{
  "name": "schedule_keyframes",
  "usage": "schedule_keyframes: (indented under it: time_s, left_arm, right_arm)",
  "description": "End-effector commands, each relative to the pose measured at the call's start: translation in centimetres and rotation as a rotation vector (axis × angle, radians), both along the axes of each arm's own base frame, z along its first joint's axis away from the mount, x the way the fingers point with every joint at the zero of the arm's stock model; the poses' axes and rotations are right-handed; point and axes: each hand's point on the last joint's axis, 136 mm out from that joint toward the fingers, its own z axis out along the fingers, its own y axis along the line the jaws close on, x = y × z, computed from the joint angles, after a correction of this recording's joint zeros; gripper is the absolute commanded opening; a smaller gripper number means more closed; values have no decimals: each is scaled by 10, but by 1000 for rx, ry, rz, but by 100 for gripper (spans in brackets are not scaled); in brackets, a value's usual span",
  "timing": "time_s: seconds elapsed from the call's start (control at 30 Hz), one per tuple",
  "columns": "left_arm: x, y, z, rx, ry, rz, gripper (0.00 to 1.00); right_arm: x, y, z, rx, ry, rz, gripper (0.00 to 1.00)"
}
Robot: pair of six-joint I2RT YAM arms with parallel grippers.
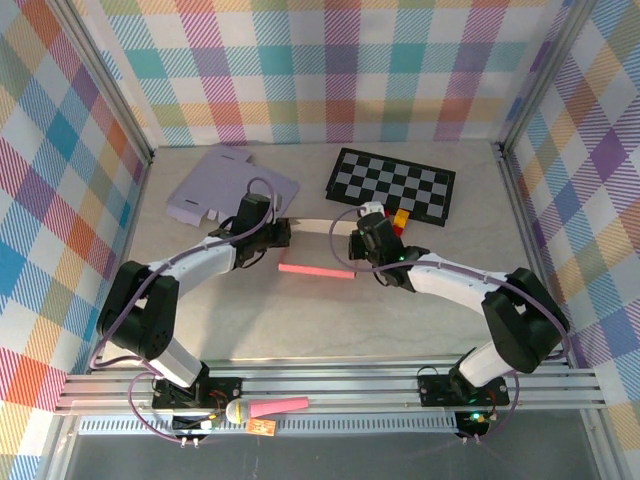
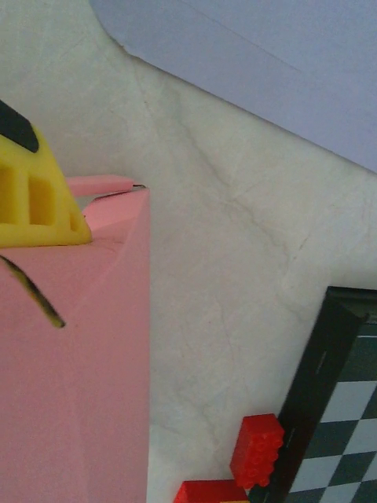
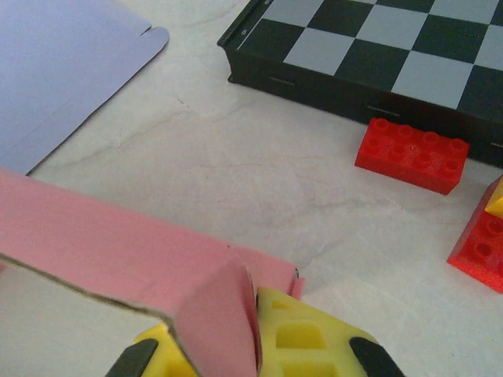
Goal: Fold the paper box
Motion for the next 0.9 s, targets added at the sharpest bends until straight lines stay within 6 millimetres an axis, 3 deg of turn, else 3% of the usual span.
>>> schedule_keyframes:
  time_s: [0.0, 0.1, 0.23, 0.37, 0.47, 0.53, 0.7, 0.87]
  left_arm:
    - [-15, -16, -3, -56, 17, -71, 6]
    - [-21, -16, -11, -38, 32, -70, 6]
    - [-24, -10, -12, -4, 21, -48, 5]
    - [-24, -6, -11, 23, 18, -39, 4]
    - [-24, -7, -9, 40, 6, -39, 4]
    - [-24, -8, -7, 50, -1, -39, 4]
    - [-24, -11, -4, 77, -17, -52, 3]
    - [-24, -15, -2, 91, -26, -62, 3]
  right_arm:
    - [-10, 2, -6, 0, 31, -2, 1]
    - [-15, -1, -11, -18, 59, -15, 4]
    - [-23, -4, -5, 1, 115, -41, 19]
    - [-42, -6, 7, 32, 267, -69, 46]
    - [-64, -3, 31, 126, 364, -74, 68]
    - [-78, -4, 45, 196, 422, -91, 78]
    - [-103, -4, 76, 343, 530, -110, 85]
    - [-95, -12, 110, 483, 578, -171, 86]
